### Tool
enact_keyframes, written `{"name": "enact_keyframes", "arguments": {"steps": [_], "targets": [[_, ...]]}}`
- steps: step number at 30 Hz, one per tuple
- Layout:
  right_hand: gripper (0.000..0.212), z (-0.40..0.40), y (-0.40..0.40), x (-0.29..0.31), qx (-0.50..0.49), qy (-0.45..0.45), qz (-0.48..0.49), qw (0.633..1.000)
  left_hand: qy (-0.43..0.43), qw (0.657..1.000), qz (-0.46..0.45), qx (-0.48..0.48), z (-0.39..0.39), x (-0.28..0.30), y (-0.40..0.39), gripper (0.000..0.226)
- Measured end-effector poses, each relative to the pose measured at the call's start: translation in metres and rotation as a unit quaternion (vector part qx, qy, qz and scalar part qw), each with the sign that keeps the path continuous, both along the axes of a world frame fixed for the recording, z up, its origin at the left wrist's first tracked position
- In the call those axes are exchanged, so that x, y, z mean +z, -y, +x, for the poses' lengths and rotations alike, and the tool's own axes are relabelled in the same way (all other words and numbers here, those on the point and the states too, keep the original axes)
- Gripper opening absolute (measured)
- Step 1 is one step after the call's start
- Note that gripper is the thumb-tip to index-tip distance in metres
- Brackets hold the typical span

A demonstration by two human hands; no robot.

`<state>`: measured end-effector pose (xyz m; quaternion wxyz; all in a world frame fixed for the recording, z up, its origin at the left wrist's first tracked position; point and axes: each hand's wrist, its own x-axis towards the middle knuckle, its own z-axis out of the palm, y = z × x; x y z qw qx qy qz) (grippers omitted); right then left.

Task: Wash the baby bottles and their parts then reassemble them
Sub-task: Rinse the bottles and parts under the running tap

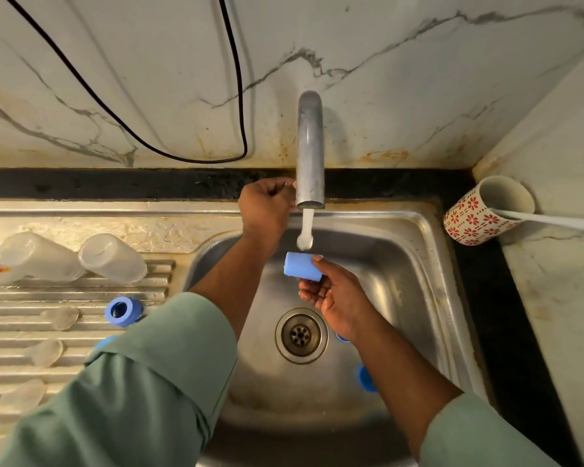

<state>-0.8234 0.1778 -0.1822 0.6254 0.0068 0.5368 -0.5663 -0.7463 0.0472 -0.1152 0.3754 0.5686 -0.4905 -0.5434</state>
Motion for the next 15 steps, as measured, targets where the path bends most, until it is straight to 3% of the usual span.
{"name": "enact_keyframes", "arguments": {"steps": [2,9,12,15], "targets": [[0.014,0.0,-0.001,-0.002,0.012,-0.009,-0.003,1.0,-0.015,1.0,0.017,0.012,0.0,-0.002,0.003,0.015],[0.009,0.007,-0.01,-0.023,0.033,-0.036,0.018,0.999,0.083,0.996,-0.001,-0.024,0.007,0.007,0.003,0.022],[0.01,0.014,-0.01,-0.034,0.147,-0.165,0.038,0.975,0.128,0.991,-0.011,-0.046,0.009,0.015,0.002,0.033],[0.029,0.011,-0.003,-0.046,0.276,-0.402,-0.002,0.873,0.15,0.987,-0.011,-0.063,0.009,0.022,0.0,0.031]]}}
